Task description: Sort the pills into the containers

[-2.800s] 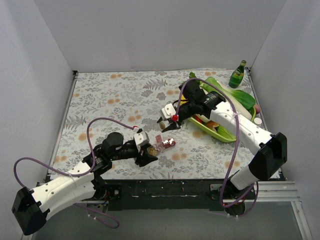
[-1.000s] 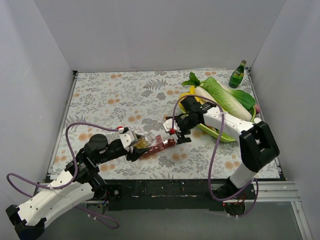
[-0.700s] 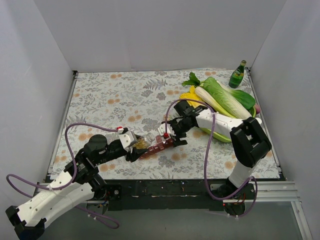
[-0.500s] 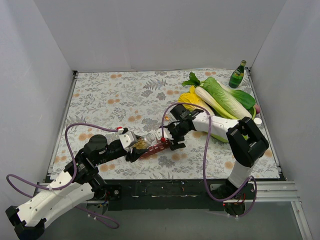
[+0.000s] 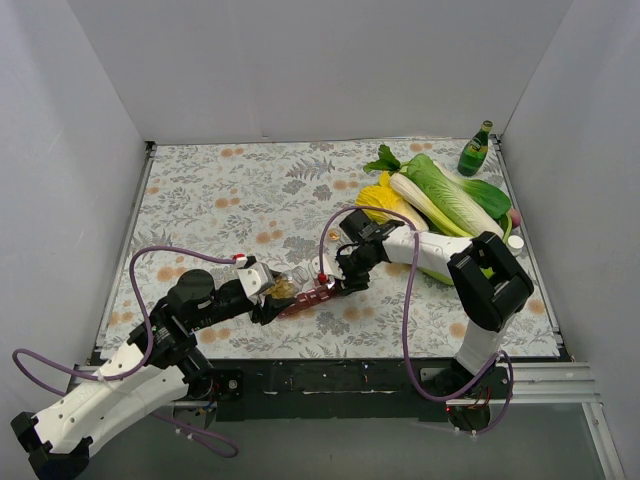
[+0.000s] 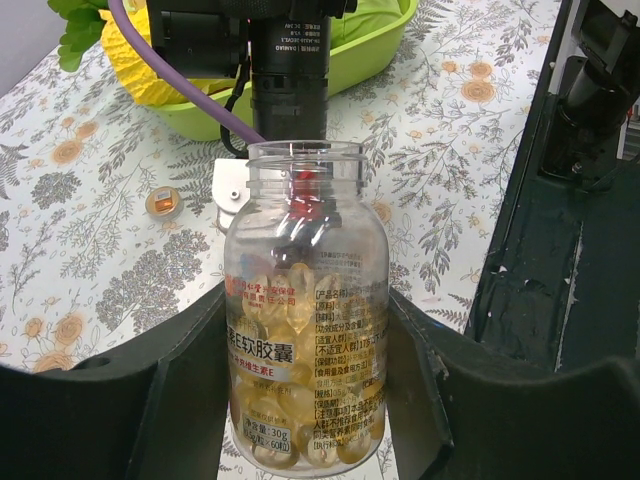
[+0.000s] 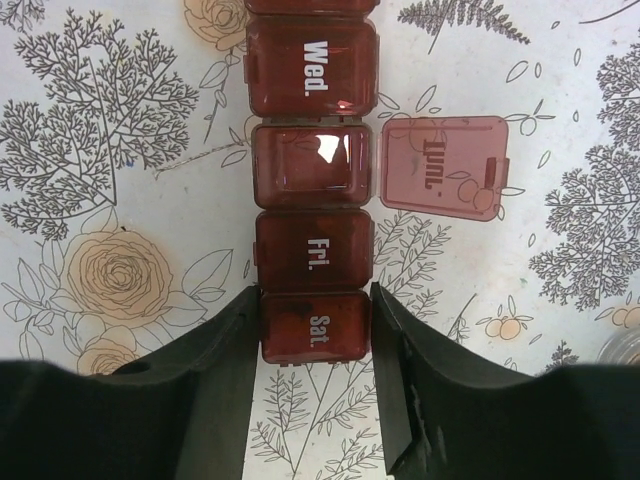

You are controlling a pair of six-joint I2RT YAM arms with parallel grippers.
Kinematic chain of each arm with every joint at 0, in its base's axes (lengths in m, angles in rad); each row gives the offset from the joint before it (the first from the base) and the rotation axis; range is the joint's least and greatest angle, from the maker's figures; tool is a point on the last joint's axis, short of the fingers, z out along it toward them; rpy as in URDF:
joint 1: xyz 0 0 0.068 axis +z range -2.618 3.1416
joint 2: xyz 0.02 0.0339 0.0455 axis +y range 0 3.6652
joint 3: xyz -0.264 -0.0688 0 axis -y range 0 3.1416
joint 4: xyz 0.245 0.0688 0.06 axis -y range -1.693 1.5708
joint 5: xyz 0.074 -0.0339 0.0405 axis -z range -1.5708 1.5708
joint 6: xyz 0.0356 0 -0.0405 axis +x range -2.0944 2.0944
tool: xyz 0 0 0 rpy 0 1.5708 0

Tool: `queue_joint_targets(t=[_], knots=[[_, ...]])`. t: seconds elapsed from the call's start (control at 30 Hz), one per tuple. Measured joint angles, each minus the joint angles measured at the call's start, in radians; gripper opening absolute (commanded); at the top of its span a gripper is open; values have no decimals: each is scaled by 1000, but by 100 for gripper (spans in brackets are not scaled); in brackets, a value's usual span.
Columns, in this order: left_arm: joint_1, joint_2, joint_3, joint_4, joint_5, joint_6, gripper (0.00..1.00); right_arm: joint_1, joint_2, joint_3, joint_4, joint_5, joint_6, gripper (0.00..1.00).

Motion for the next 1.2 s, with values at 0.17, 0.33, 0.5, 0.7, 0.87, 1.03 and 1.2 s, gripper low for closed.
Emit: queue_joint_targets(t=[0.17,0.33,0.5,0.7,0.87,1.03,1.2], knots=[[0,2,0,0,0,8,0,-7,-5,-9,23,9,32,43],[0,9,-8,1,0,18,0,-47,-27,-34,31,24,52,43],[0,45,-23,11,0,32,0,-109,-68,-73,17,40,46,49],[0,134,-43,25,1,64,0,-126,-108,-119,8,49,3,58],[0,226,-43,23,6,105,0,-137,-115,-122,-13,44,-15,76],[0,266,-43,14,21,130,0,-167,-187,-111,-42,10,-5,86],[0,310,-43,4,64,143,0,-192,-311,-68,-69,-57,23,94]])
